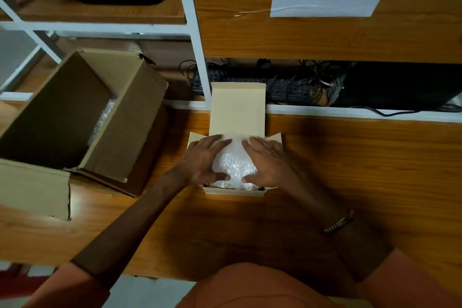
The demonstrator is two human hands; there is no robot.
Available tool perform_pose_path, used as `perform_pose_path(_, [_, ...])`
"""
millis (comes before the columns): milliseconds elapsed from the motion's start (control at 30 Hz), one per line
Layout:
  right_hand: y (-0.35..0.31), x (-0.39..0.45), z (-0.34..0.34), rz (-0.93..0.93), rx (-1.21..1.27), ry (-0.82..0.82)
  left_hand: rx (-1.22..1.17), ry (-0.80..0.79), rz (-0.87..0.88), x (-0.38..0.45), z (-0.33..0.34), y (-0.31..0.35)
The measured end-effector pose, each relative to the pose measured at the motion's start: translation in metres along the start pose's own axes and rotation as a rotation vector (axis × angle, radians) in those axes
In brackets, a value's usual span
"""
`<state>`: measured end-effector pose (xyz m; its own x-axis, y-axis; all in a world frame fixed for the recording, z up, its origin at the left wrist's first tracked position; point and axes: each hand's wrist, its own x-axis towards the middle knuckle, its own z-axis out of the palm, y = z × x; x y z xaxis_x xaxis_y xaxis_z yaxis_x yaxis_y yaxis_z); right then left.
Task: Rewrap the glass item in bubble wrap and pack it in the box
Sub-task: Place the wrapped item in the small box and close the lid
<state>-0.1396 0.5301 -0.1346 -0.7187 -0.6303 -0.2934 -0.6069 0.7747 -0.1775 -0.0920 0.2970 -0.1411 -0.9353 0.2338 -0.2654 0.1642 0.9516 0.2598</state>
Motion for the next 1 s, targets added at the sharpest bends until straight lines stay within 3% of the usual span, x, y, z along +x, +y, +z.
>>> perform_pose_path(233, [0.007, 0.004, -0.010, -0.007, -0.045, -0.113, 0.099, -0.085, 0.060, -0.003, -0.010, -0.014])
perform_pose_path(400, [0.004, 0.009, -0.007, 0.000, -0.099, -0.088, 0.181, -0.086, 0.057, 0.001, -0.002, -0.014])
perform_pose_path(700, [0.006, 0.020, 0.004, 0.017, -0.118, -0.041, 0.156, 0.070, 0.087, 0.009, 0.026, -0.025])
perform_pose_path(1000, [-0.004, 0.025, 0.006, 0.102, -0.127, 0.014, 0.276, 0.037, -0.023, 0.017, 0.028, -0.018])
